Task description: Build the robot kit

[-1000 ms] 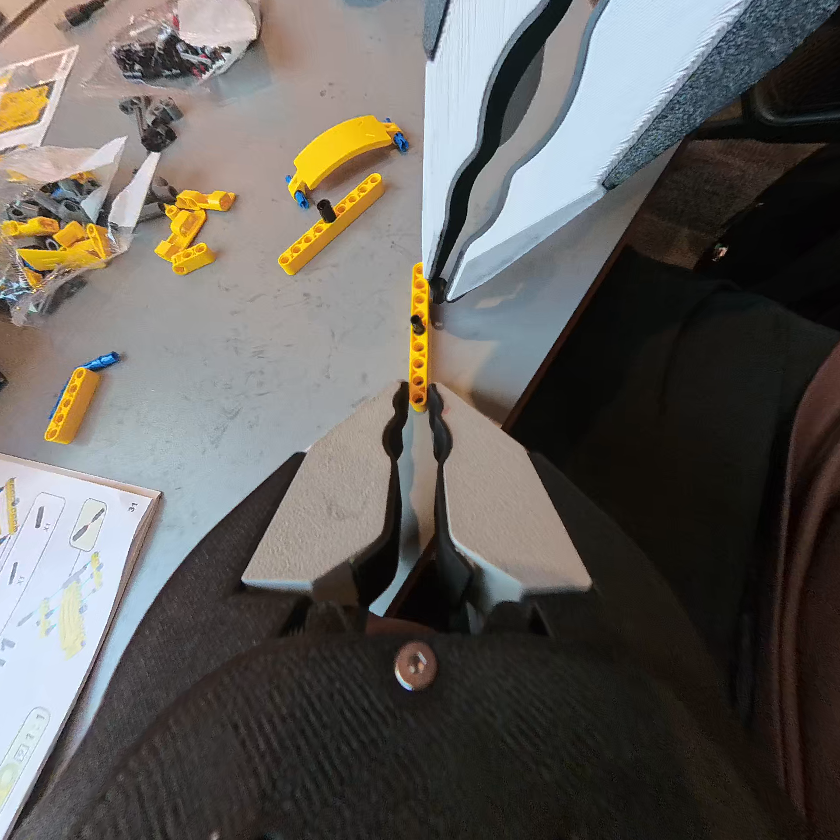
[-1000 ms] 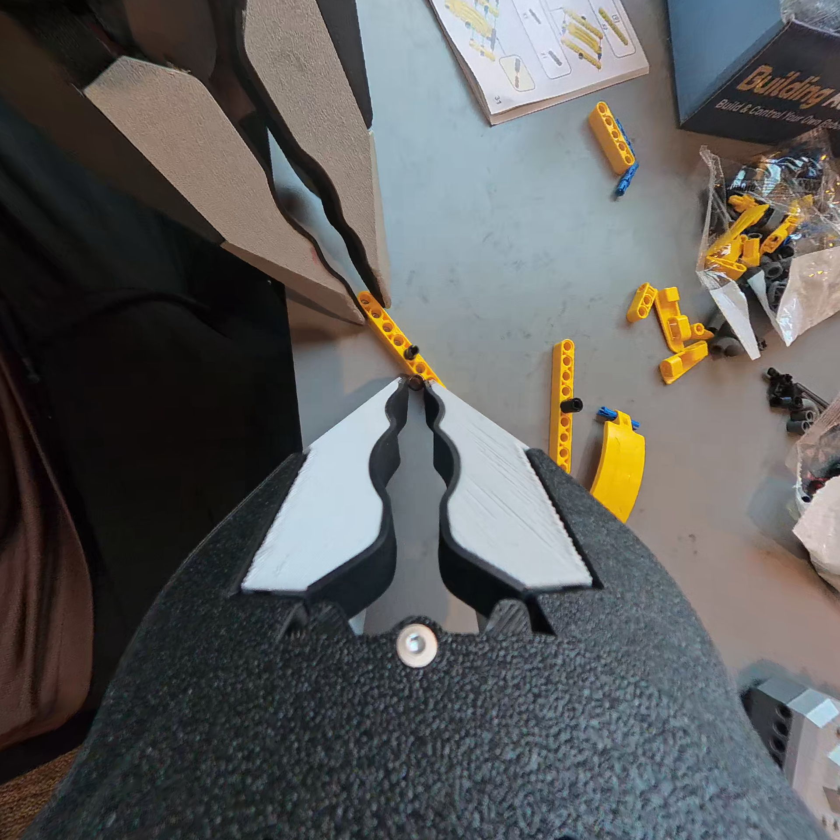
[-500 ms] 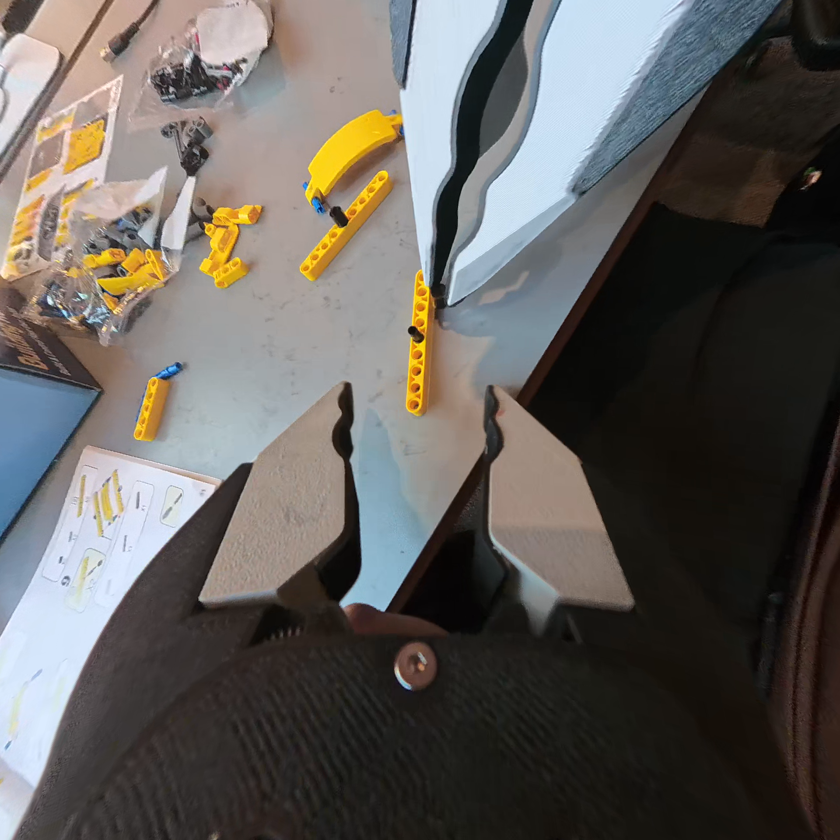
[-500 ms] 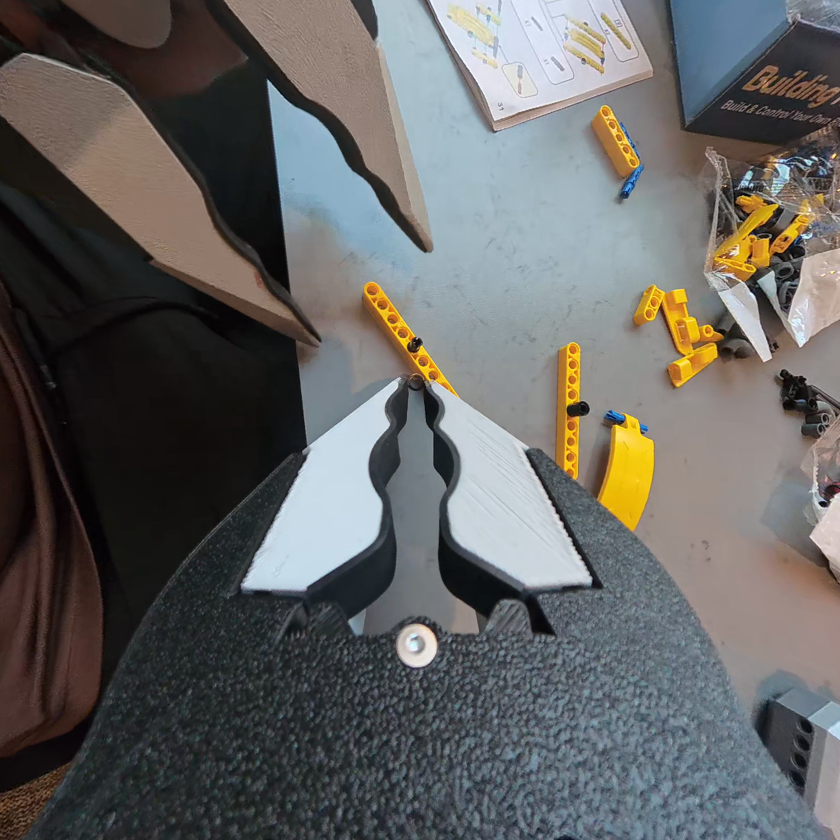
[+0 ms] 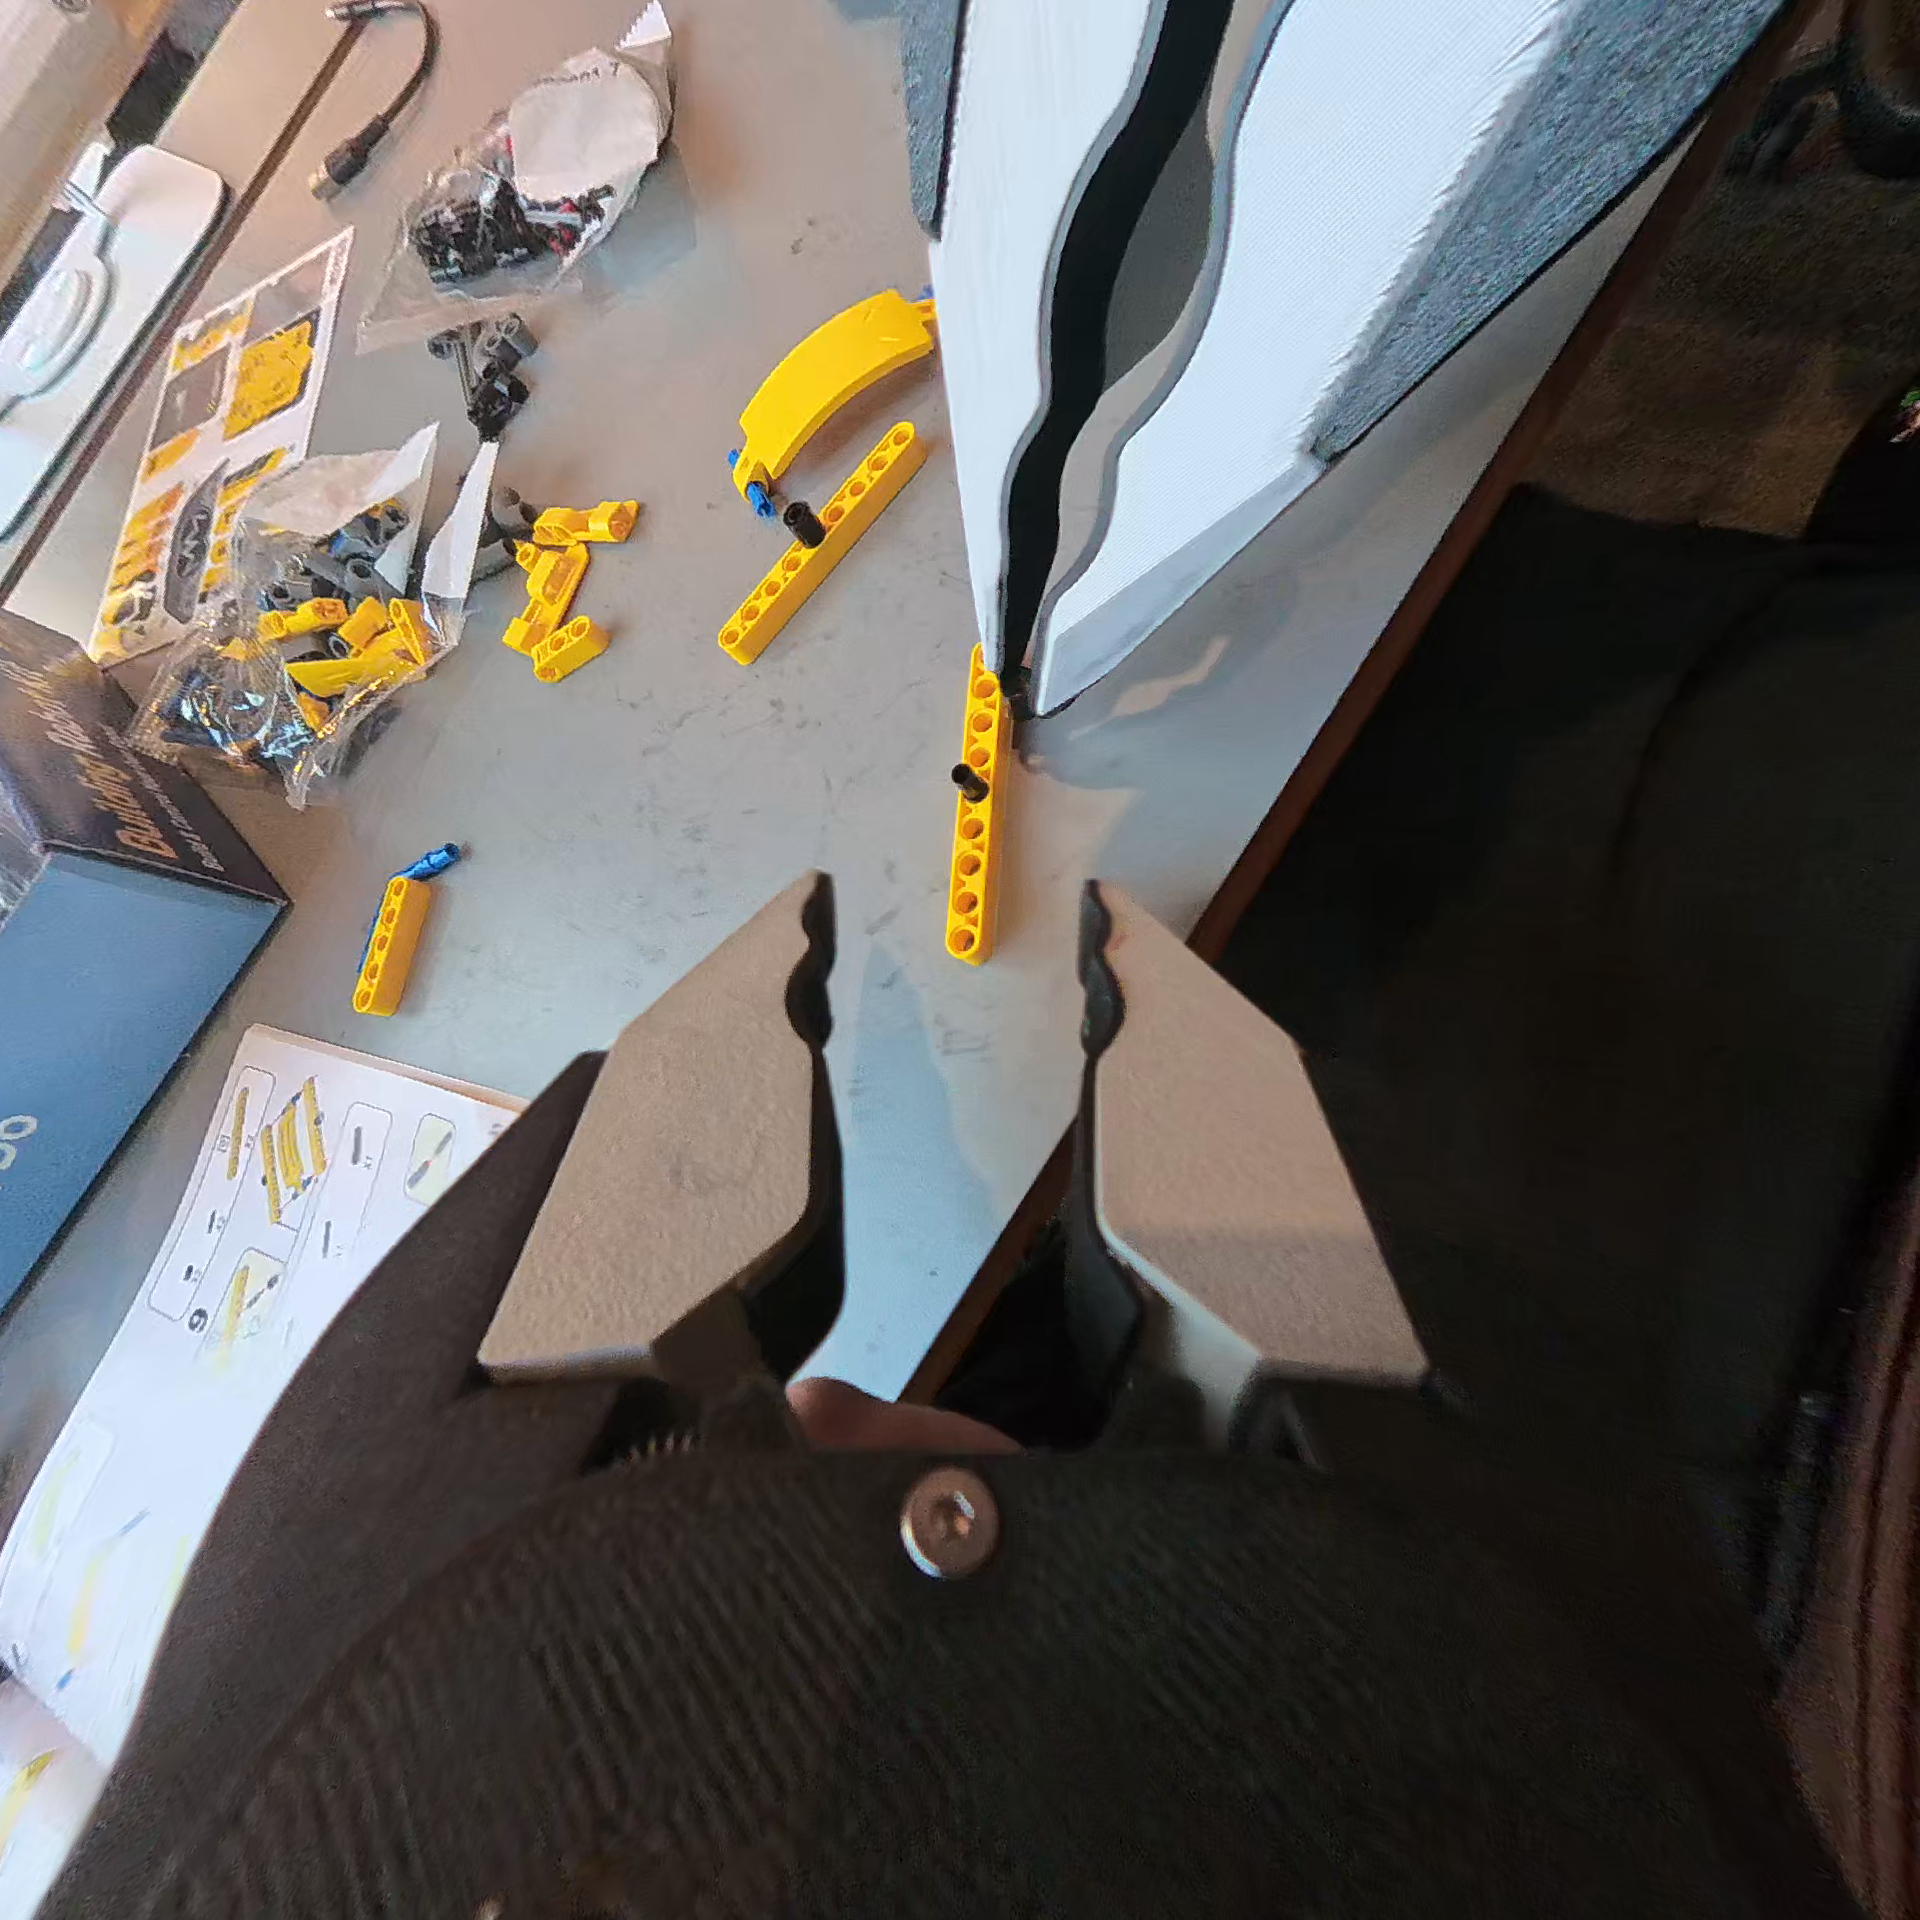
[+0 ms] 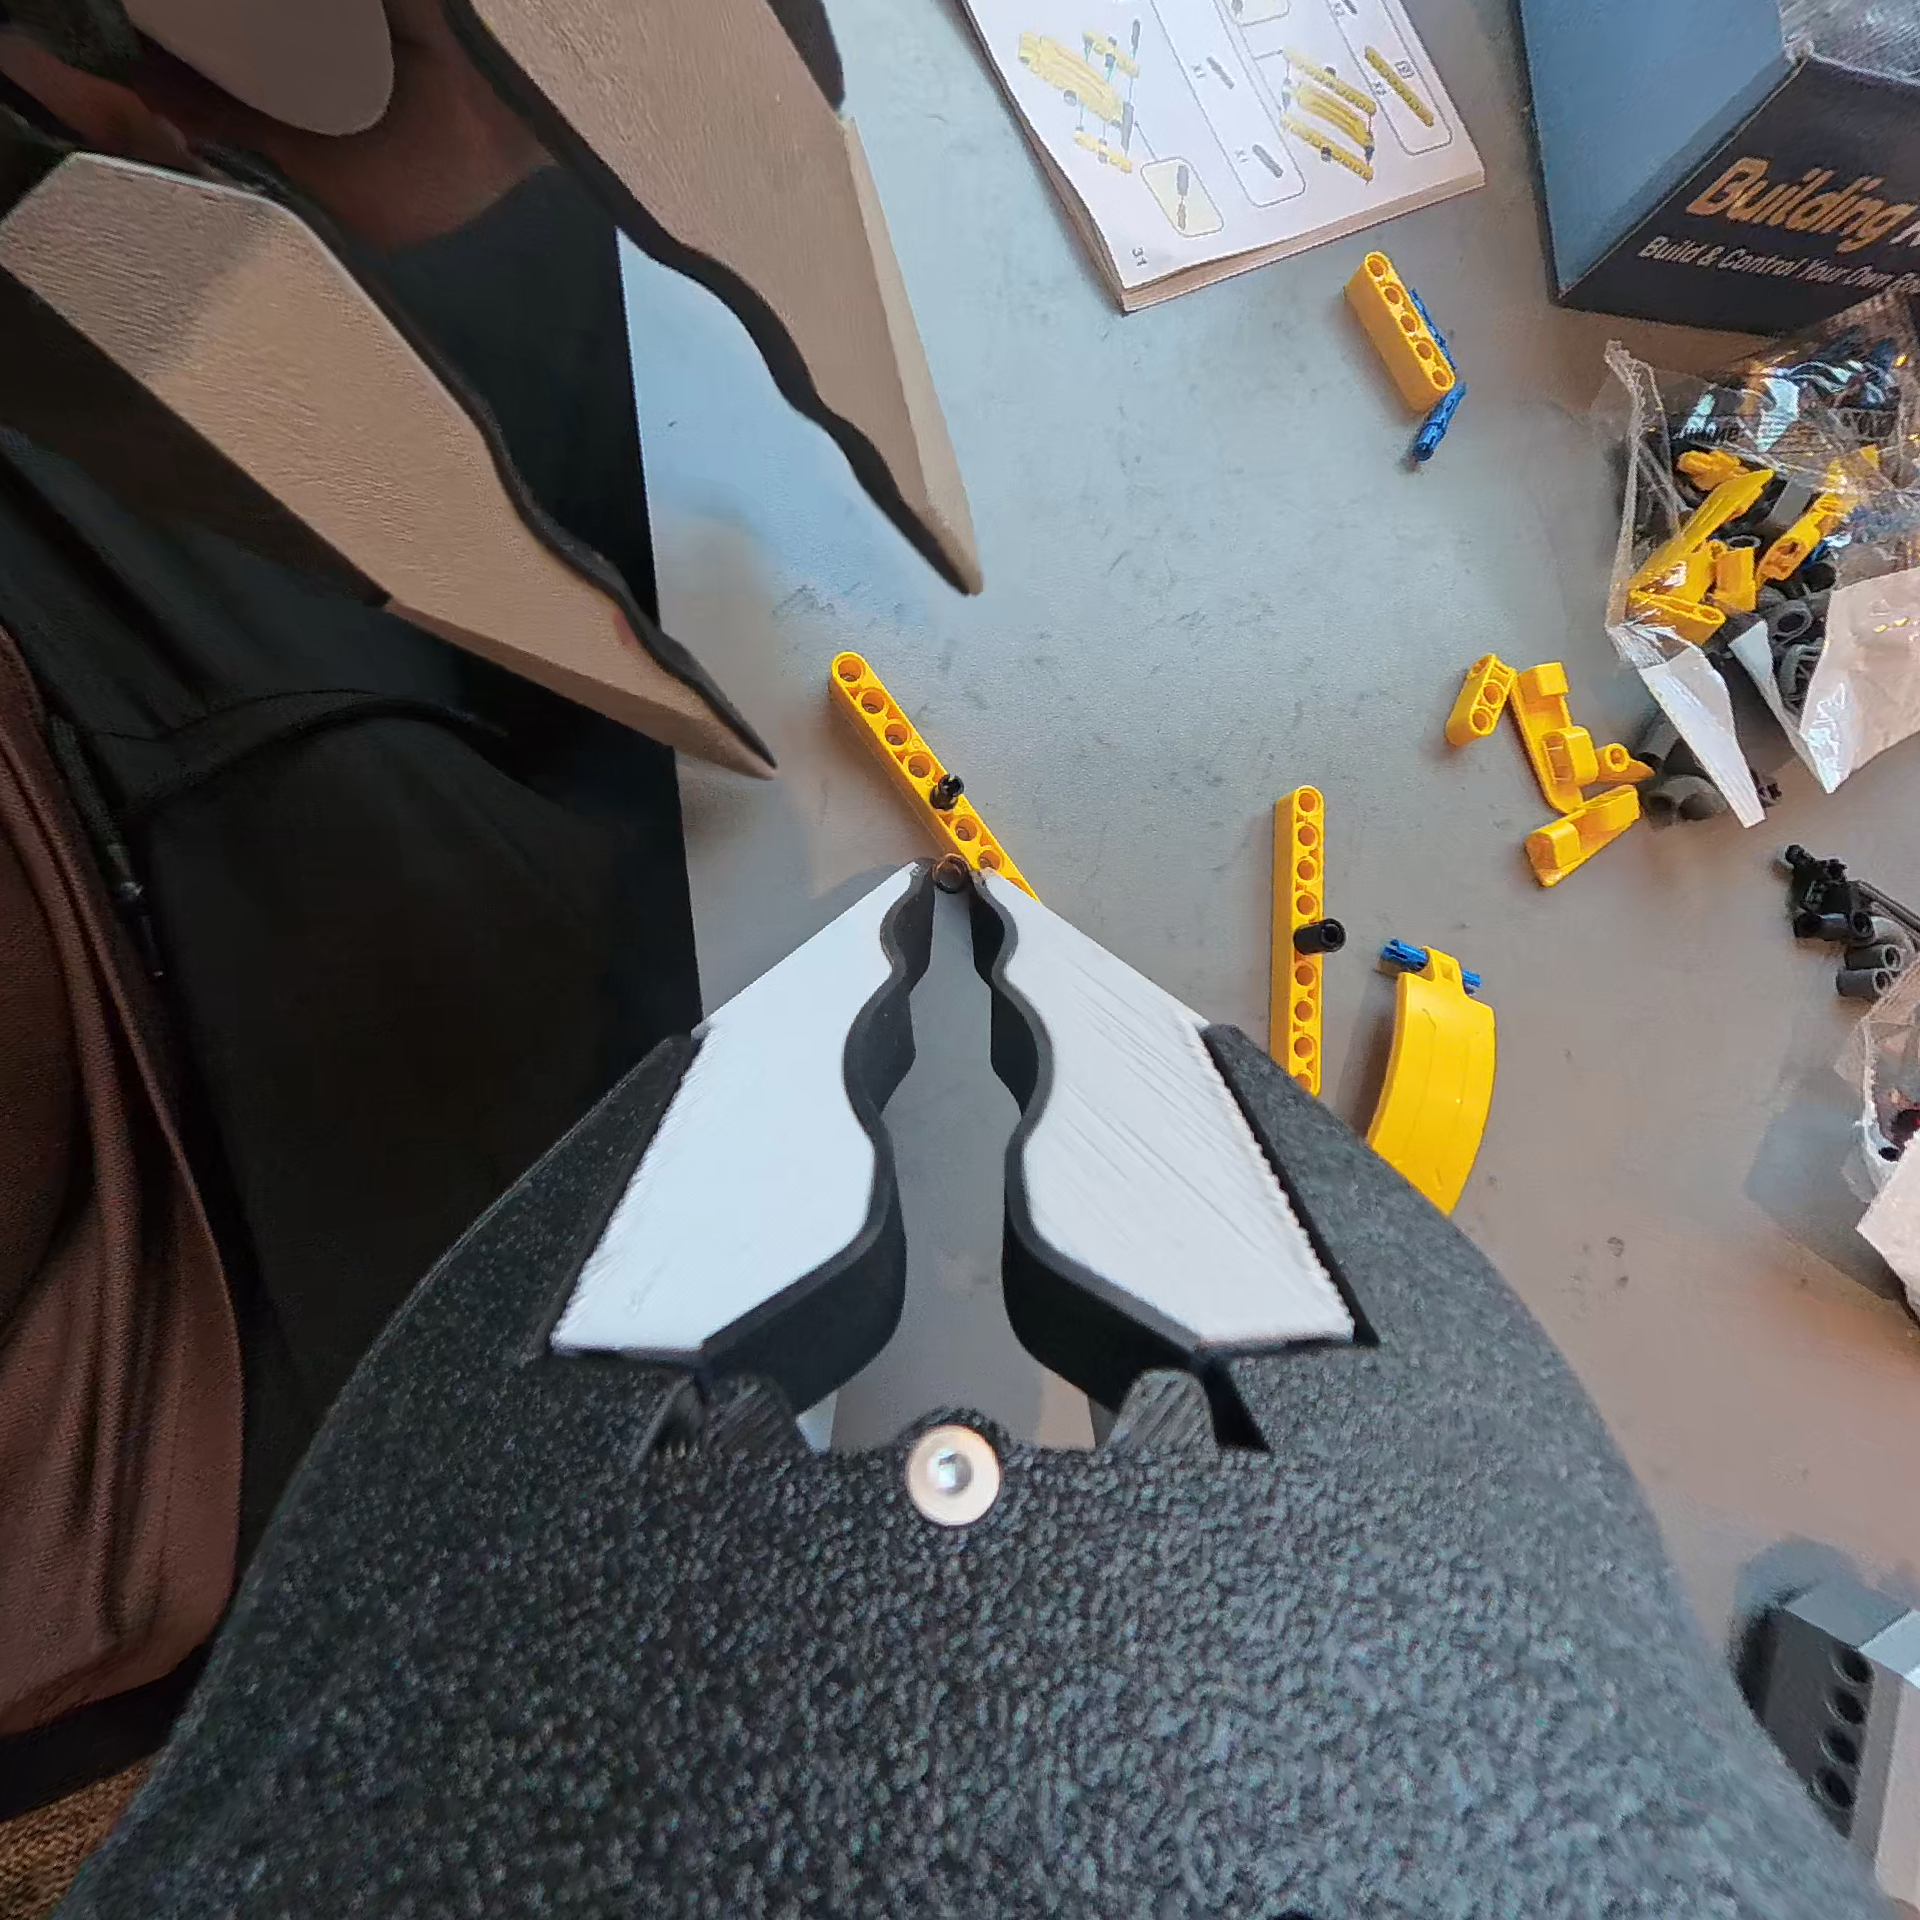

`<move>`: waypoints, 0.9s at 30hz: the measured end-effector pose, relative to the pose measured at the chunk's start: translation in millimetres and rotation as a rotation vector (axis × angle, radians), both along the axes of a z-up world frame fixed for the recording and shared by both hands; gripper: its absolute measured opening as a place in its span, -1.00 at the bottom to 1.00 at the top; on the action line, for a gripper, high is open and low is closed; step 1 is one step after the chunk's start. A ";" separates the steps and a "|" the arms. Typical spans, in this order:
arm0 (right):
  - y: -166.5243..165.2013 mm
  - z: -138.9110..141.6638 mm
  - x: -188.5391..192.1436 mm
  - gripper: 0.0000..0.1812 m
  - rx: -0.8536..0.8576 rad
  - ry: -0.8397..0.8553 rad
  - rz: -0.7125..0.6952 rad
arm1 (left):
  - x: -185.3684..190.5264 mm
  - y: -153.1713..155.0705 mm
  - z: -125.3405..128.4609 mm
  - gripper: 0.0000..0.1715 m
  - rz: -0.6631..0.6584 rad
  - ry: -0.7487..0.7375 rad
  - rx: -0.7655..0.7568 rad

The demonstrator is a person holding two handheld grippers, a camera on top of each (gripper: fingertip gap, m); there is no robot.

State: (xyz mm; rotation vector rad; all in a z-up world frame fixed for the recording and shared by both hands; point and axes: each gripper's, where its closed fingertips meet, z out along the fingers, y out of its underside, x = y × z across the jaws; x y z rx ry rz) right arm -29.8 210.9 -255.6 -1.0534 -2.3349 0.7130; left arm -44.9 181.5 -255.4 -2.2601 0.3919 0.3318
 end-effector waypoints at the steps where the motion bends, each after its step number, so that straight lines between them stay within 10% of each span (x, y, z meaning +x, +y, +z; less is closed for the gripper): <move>1: -0.7 0.3 -0.1 -0.93 -0.004 0.001 0.002 | -0.1 0.0 -1.0 -0.58 -0.001 -0.010 0.001; 7: -4.4 6.6 0.0 -0.93 -0.055 0.010 0.009 | 0.7 2.2 2.6 -0.90 -0.008 -0.032 0.035; 27: 0.0 4.4 0.1 -0.93 -0.050 0.008 0.007 | -4.4 2.4 -12.4 -0.78 0.010 -0.088 0.005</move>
